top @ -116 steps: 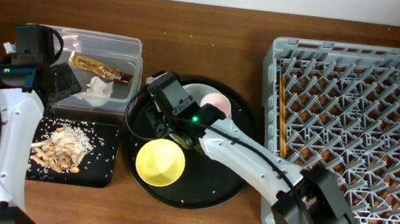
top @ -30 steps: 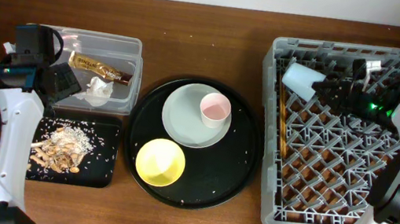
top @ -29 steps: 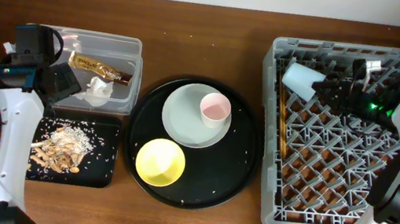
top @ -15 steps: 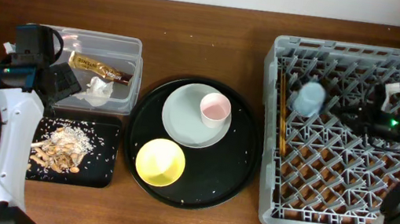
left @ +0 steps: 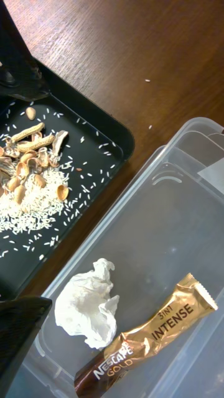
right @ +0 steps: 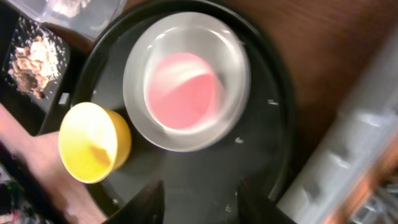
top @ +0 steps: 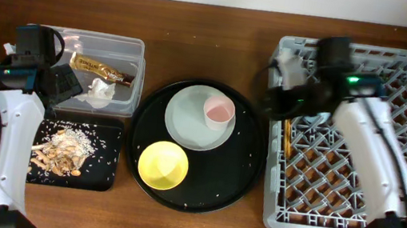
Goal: Sort waste into correct bins and load items into the dishwasher rack
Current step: 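Reach the right gripper to the pink cup and grasp it, then carry the pink cup to the rack and set it beside the blue cup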
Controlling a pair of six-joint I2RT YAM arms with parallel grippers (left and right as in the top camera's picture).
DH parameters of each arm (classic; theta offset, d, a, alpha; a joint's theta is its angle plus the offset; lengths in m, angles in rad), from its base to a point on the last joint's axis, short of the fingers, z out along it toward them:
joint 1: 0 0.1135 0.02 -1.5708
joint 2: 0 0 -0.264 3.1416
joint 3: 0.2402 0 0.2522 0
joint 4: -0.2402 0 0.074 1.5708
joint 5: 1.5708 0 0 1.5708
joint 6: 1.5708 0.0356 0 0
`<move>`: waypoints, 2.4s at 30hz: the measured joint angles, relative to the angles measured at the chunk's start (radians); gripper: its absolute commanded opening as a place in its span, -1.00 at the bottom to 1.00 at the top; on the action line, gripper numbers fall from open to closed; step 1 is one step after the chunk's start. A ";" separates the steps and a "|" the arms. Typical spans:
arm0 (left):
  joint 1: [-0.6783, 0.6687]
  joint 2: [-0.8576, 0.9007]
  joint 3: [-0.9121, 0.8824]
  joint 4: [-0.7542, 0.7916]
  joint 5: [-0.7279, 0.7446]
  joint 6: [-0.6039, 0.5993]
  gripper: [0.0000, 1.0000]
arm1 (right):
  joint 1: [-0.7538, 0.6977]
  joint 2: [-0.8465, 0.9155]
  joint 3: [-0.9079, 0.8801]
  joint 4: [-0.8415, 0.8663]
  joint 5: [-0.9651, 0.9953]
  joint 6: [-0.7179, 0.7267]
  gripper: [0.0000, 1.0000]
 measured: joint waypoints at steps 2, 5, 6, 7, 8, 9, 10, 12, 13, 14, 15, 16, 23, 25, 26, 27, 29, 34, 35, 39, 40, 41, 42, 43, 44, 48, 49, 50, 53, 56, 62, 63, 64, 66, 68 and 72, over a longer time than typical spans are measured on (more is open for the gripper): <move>0.000 0.000 0.000 -0.001 0.000 0.000 0.99 | 0.105 0.000 0.000 0.040 0.078 0.000 0.04; 0.000 0.000 0.000 0.000 0.000 0.000 0.99 | 0.243 0.000 0.000 0.072 0.197 0.027 0.07; 0.000 0.000 0.000 0.000 0.000 0.000 0.99 | 0.277 0.000 0.000 0.084 0.225 0.041 0.07; 0.000 0.000 0.000 0.000 0.000 0.000 0.99 | 0.293 0.005 0.000 0.097 0.242 0.050 0.07; 0.000 0.000 0.000 0.000 0.000 0.000 0.99 | 0.306 0.014 0.000 0.110 0.257 0.060 0.06; 0.000 0.000 0.000 0.000 0.000 0.000 0.99 | 0.325 0.051 0.000 0.130 0.283 0.070 0.06; 0.000 0.000 0.000 0.000 0.000 0.000 0.99 | 0.332 0.071 0.000 0.142 0.290 0.071 0.07; 0.000 0.000 0.000 0.000 0.000 0.000 0.99 | 0.343 0.130 0.000 0.180 0.305 0.073 0.06; 0.000 0.000 0.000 0.000 0.000 0.000 0.99 | 0.344 0.151 0.000 0.194 0.308 0.075 0.06; 0.000 0.000 0.000 0.000 0.000 0.000 0.99 | 0.344 0.169 0.000 0.201 0.312 0.076 0.05; 0.000 0.000 0.000 0.000 0.000 0.000 0.99 | 0.344 0.179 0.000 0.208 0.313 0.076 0.05; 0.000 0.000 0.000 0.000 0.000 0.000 0.99 | 0.344 0.186 0.000 0.214 0.316 0.076 0.04; 0.000 0.000 0.000 0.000 0.000 0.000 0.99 | 0.350 0.254 0.000 0.249 0.317 0.074 -0.06; 0.000 0.000 0.000 0.000 0.000 0.000 0.99 | 0.367 0.259 0.000 0.251 0.316 0.075 -0.21; 0.000 0.000 0.000 0.000 0.000 0.000 0.99 | 0.373 0.259 0.000 0.254 0.316 0.072 -0.26; 0.000 0.000 0.000 0.000 0.000 0.000 0.99 | 0.378 0.261 0.000 0.258 0.317 0.076 -0.37; 0.000 0.000 0.000 0.000 0.000 0.000 0.99 | 0.382 0.263 0.000 0.261 0.317 0.072 -0.61; 0.000 0.000 0.000 0.000 0.000 0.000 0.99 | 0.382 0.264 0.000 0.264 0.317 0.072 -0.92; 0.000 0.000 0.000 0.000 0.000 0.000 0.99 | 0.382 0.264 0.000 0.264 0.320 0.072 -0.92; 0.000 0.000 0.000 0.000 0.000 0.000 0.99 | 0.382 0.263 0.006 0.252 0.319 0.072 -0.92; 0.000 0.000 0.000 0.000 0.000 0.000 0.99 | 0.382 0.258 0.006 0.251 0.306 0.072 -0.92; 0.000 0.000 0.000 0.000 0.000 0.000 0.99 | 0.382 0.248 0.007 0.249 0.285 0.072 -0.92; 0.000 0.000 0.000 0.000 0.000 0.000 0.99 | 0.381 0.233 0.007 0.248 0.259 0.071 -0.92; 0.000 0.000 0.000 0.000 0.000 0.000 0.99 | 0.378 0.192 0.008 0.248 0.206 0.073 -0.92; 0.000 0.000 0.000 0.000 0.000 0.000 0.99 | 0.373 0.150 0.008 0.248 0.151 0.073 -0.92; 0.000 0.000 0.000 0.000 0.000 0.000 0.99 | 0.243 -0.024 0.025 0.168 -0.145 0.074 -0.92; 0.000 0.000 0.000 0.000 0.000 0.000 0.99 | 0.187 -0.048 0.026 0.143 -0.206 0.072 -0.92; 0.000 0.000 0.000 -0.001 0.000 0.000 0.99 | 0.128 -0.055 0.032 0.087 -0.279 0.055 -0.92; 0.000 0.000 0.000 -0.001 0.000 0.000 0.99 | -0.085 -0.054 0.031 -0.188 -0.501 -0.115 -0.92; 0.000 -0.001 0.000 0.000 0.000 0.000 0.99 | -0.299 -0.055 0.016 -0.330 -0.571 -0.267 -0.92; 0.000 -0.002 0.000 0.000 0.000 0.000 0.99 | -0.581 -0.052 -0.181 -0.285 -0.641 -0.466 -0.92; 0.000 -0.002 0.000 0.000 0.000 0.000 0.99 | -0.598 -0.050 -0.211 -0.263 -0.652 -0.472 -0.92; 0.000 -0.002 0.000 0.000 0.000 0.000 0.99 | -0.618 -0.042 -0.249 -0.230 -0.671 -0.478 -0.92; 0.000 -0.002 0.000 0.000 0.000 0.000 0.99 | -0.640 -0.021 -0.292 -0.197 -0.703 -0.485 -0.92; 0.000 -0.002 0.000 0.000 0.000 0.000 0.99 | -0.653 0.025 -0.311 -0.180 -0.725 -0.486 -0.92; 0.000 -0.002 0.000 -0.001 0.000 0.000 0.99 | -0.654 0.114 -0.311 -0.151 -0.809 -0.487 -0.92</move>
